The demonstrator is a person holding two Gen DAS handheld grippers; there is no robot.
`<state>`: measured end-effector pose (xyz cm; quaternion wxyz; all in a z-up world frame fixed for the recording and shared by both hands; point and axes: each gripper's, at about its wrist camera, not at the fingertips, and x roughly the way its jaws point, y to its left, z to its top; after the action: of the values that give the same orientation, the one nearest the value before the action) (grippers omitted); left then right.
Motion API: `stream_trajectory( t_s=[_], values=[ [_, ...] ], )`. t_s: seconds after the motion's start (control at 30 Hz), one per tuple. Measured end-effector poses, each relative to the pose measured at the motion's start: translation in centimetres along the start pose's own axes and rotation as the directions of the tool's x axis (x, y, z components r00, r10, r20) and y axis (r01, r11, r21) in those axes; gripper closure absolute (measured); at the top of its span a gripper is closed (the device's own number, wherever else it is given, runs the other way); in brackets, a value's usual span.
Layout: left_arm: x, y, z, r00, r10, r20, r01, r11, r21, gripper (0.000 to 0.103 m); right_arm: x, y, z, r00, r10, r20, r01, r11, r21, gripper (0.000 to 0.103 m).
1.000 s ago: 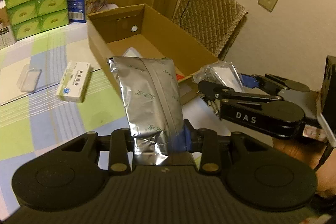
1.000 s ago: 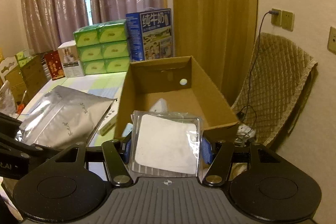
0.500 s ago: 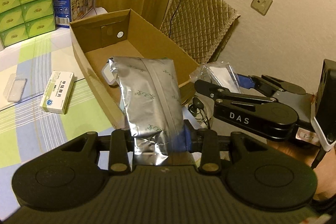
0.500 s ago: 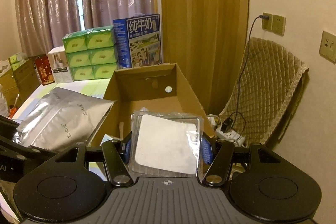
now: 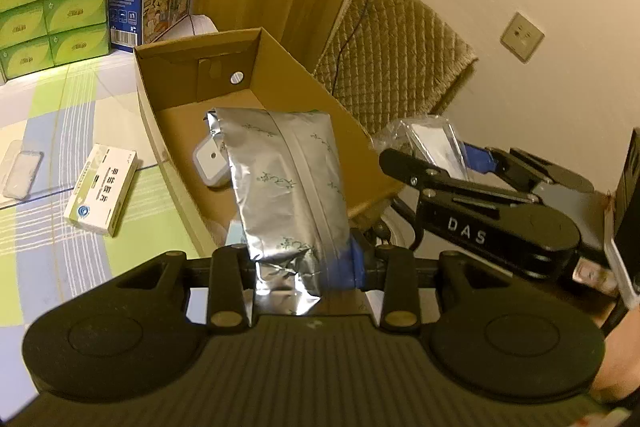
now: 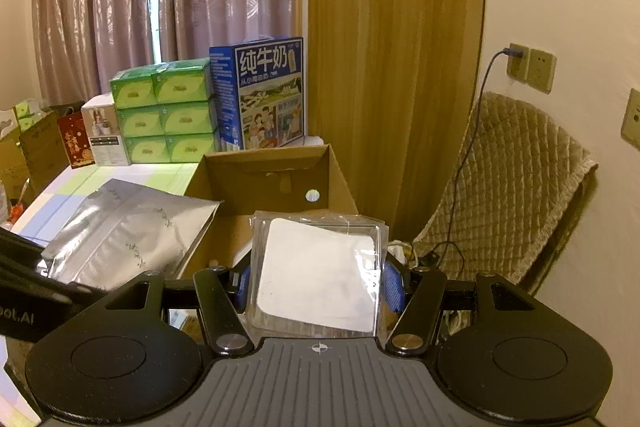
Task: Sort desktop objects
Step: 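Carry the foil bag with the left tool while the right tool carries the clear tray over the box, then open the left tool to drop the foil bag while the right tool releases the tray into the box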
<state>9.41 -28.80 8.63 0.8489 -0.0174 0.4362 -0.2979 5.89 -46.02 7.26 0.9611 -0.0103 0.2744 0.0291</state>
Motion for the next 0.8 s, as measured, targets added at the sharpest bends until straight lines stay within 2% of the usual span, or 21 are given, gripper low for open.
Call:
stream_trajectory(
  t_s=[0.67, 0.73, 0.77, 0.8],
  values=[
    [5.4, 3.3, 7.4, 0.998, 0.033, 0.045, -0.026, 0.988, -0.152, 0.072, 8.5, -1.3, 4.1, 0.999, 0.013, -0.048, -0.016, 0.999, -0.052, 0.046],
    [5.7, 3.7, 7.7, 0.998, 0.038, 0.052, -0.029, 0.987, -0.159, 0.076, 9.2, -1.2, 4.4, 0.999, 0.016, -0.052, -0.019, 0.998, -0.057, 0.046],
    [5.8, 3.9, 7.9, 0.998, 0.039, 0.055, -0.030, 0.986, -0.164, 0.083, 9.5, -1.1, 4.5, 0.998, 0.017, -0.054, -0.020, 0.998, -0.060, 0.046],
    [6.0, 4.0, 8.1, 0.998, 0.045, 0.054, -0.035, 0.985, -0.169, 0.083, 9.8, -1.1, 4.5, 0.998, 0.017, -0.057, -0.021, 0.998, -0.062, 0.046]
  ],
)
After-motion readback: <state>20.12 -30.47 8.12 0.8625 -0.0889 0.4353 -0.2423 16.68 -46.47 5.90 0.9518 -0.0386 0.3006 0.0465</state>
